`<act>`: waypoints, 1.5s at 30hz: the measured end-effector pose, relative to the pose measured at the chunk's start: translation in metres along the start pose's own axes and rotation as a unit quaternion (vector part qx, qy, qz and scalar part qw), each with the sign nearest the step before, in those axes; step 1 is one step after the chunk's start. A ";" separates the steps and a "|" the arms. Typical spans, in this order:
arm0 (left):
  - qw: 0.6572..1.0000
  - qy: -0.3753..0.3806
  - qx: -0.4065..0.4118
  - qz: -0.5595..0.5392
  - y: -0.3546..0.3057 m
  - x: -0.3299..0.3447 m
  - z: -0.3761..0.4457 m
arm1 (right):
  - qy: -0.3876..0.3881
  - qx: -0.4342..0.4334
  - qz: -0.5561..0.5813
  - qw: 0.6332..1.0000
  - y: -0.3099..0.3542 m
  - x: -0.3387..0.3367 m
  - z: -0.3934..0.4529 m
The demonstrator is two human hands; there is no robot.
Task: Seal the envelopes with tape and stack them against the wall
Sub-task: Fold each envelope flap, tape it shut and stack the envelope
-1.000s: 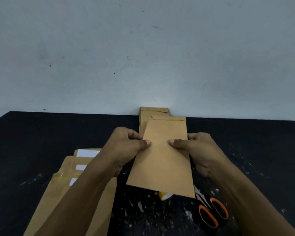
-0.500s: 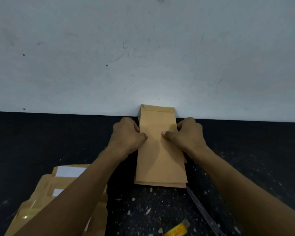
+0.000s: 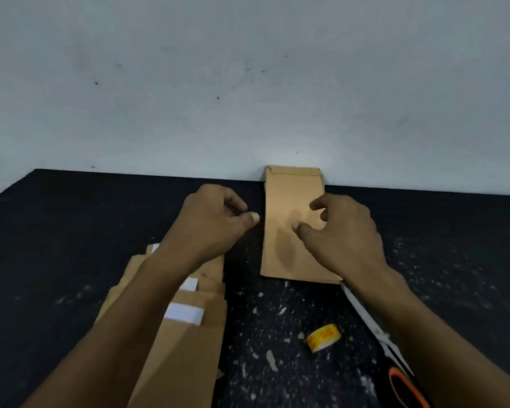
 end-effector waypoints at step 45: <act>0.976 0.020 0.042 -0.214 -0.017 -0.085 -0.170 | 0.189 -0.075 0.449 0.870 0.097 -0.057 -0.132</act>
Point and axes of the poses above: each hand's wrist, its own z-axis towards the middle knuckle, its own x-axis out of the palm, y = z × x, the point moved 9 cm from there along z, towards the middle knuckle, and after that the axes turned 2 degrees about -x, right-handed, at the moved point
